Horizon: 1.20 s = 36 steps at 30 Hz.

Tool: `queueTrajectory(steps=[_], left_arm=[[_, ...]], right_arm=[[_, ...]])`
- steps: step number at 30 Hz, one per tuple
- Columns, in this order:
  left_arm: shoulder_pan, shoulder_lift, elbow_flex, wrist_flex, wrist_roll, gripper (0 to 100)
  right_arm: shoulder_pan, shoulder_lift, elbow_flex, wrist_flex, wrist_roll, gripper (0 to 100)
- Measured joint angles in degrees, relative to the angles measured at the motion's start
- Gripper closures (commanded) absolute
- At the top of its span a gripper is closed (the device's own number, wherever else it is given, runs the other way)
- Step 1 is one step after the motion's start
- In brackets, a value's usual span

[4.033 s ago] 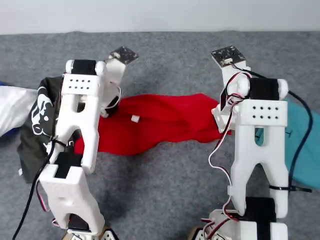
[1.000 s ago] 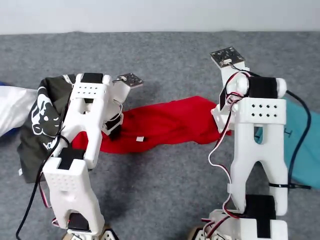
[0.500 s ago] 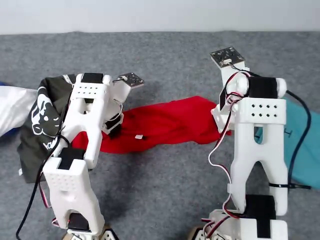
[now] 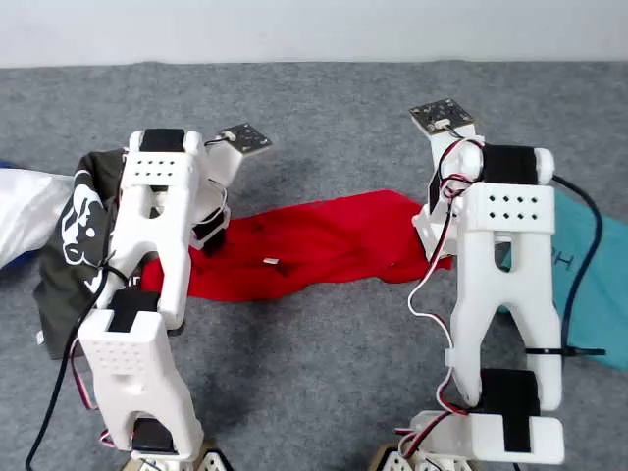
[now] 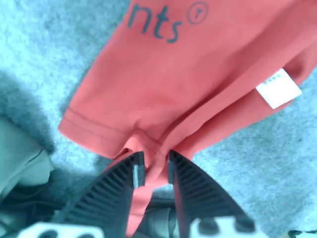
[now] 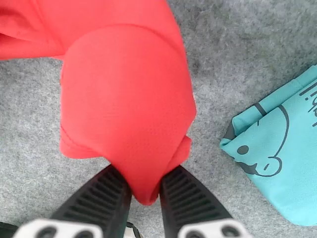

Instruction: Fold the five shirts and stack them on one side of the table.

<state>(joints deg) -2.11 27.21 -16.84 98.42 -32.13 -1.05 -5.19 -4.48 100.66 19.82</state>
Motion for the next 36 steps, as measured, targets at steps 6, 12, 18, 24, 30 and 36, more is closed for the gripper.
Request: queueTrajectory(steps=[6,12,18,24,30,36], left_arm=[[0.00,0.00,1.49,0.00,0.00,92],[0.00,0.00,6.95,-0.97,0.00,92],[0.00,0.00,7.56,-4.22,-0.18,97],[0.00,0.00,7.56,-5.36,-0.18,100],[0.00,-0.44,4.92,-2.55,-0.18,100],[0.00,-9.49,-6.68,0.35,5.71,100]], right_arm=[[0.09,0.44,0.00,0.00,0.00,98.8],[0.09,0.44,0.00,0.00,0.00,98.8],[0.09,0.44,0.00,0.00,0.00,98.8],[0.09,0.44,0.00,0.00,0.00,98.8],[0.09,-0.35,-0.26,0.00,0.00,98.9],[0.00,-8.09,-10.02,0.00,0.00,98.9]])
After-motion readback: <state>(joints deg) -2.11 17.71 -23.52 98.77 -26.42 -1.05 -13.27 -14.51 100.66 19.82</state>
